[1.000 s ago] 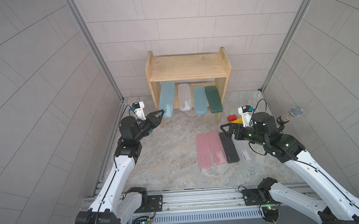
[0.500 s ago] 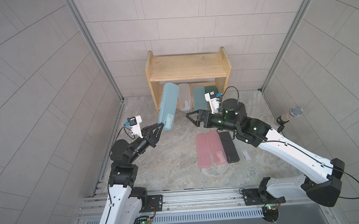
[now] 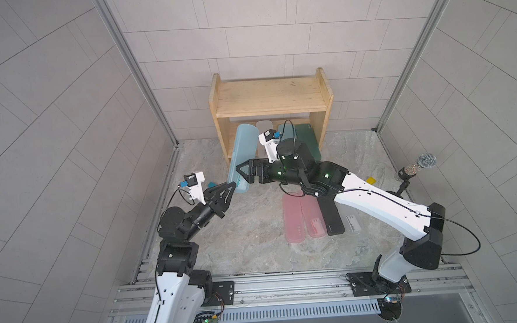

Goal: Remove the pencil cases from the shelf
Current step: Pick up the pencil case from the shelf.

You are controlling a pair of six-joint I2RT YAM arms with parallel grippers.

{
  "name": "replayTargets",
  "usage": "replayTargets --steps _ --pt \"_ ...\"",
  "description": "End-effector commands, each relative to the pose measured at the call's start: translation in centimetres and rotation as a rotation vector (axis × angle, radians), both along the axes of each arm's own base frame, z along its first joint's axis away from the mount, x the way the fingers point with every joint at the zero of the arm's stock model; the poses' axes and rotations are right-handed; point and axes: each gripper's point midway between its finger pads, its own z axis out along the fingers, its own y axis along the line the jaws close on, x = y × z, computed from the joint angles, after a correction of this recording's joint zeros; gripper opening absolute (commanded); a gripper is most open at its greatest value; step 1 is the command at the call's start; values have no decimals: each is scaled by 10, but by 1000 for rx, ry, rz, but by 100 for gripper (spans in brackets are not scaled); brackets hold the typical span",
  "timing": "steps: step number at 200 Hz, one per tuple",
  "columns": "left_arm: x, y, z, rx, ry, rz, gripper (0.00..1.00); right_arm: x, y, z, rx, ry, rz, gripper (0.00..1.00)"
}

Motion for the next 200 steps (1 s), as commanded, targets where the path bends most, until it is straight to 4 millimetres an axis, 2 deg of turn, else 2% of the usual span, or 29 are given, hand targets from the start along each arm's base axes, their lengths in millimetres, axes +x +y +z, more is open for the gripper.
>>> replayTargets --steps 1,84,120,169,200 --pt "-9 -2 14 11 -82 -16 0 2 -2 2 -46 -21 -11 100" --pt "-11 -3 7 27 -73 -22 0 11 10 12 -71 -37 -4 100" --pt "-13 -4 9 24 -80 -30 0 17 13 7 -112 -33 -11 100" --pt "-16 -6 9 28 -89 -49 0 23 19 2 -129 -36 -16 88" --pt "-19 -7 11 27 -87 -56 0 22 14 0 -134 -42 -32 74"
